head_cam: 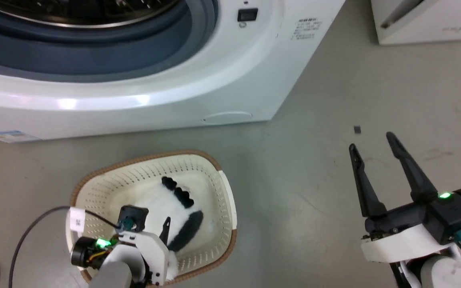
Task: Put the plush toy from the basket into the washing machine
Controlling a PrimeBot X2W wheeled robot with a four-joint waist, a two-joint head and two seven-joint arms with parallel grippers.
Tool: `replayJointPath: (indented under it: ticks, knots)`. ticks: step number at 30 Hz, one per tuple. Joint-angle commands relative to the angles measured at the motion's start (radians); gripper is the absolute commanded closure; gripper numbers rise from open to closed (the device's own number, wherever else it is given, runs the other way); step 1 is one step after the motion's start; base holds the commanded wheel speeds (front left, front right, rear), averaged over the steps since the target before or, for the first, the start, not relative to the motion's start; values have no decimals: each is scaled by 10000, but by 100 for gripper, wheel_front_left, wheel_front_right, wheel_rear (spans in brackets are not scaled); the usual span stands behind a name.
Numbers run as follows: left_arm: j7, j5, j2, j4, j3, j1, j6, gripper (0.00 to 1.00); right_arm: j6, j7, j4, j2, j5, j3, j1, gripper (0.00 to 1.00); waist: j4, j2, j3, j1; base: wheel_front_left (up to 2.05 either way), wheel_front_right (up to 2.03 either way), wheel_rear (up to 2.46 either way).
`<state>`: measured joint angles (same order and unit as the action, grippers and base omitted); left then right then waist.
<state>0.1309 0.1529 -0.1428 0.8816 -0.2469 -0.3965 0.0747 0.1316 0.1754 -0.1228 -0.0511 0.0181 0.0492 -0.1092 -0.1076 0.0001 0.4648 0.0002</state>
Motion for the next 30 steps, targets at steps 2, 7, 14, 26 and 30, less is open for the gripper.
replayJointPath:
  ticks: [2, 7, 14, 26, 30]
  knots:
    - [-65, 45, -169, 424, -164, -432, 55, 0, -7, 142, -178, 7, -29, 0, -209, 0, -162, -1, 452, -2, 0, 0, 0]
    - [-337, 77, -560, 1195, -526, -1101, 40, 0, -7, 287, -480, 7, -38, 6, -245, 0, -358, -1, 1269, -2, 0, 0, 0]
    - [-535, 182, -868, 1932, -847, -1837, 84, 0, -8, 432, -848, 8, -226, -10, -263, 0, -620, -1, 2100, -2, 0, 0, 0]
    - [-292, 205, -1224, 3387, -1720, -3146, -79, 0, -9, 724, -1196, 9, -393, -8, -535, 0, -990, -1, 3462, -2, 0, 0, 0]
    - [-291, 302, -1277, 3801, -1903, -3496, -128, 0, -9, 807, -1284, 9, -346, 22, -611, 0, -1048, -1, 3843, -2, 0, 0, 0]
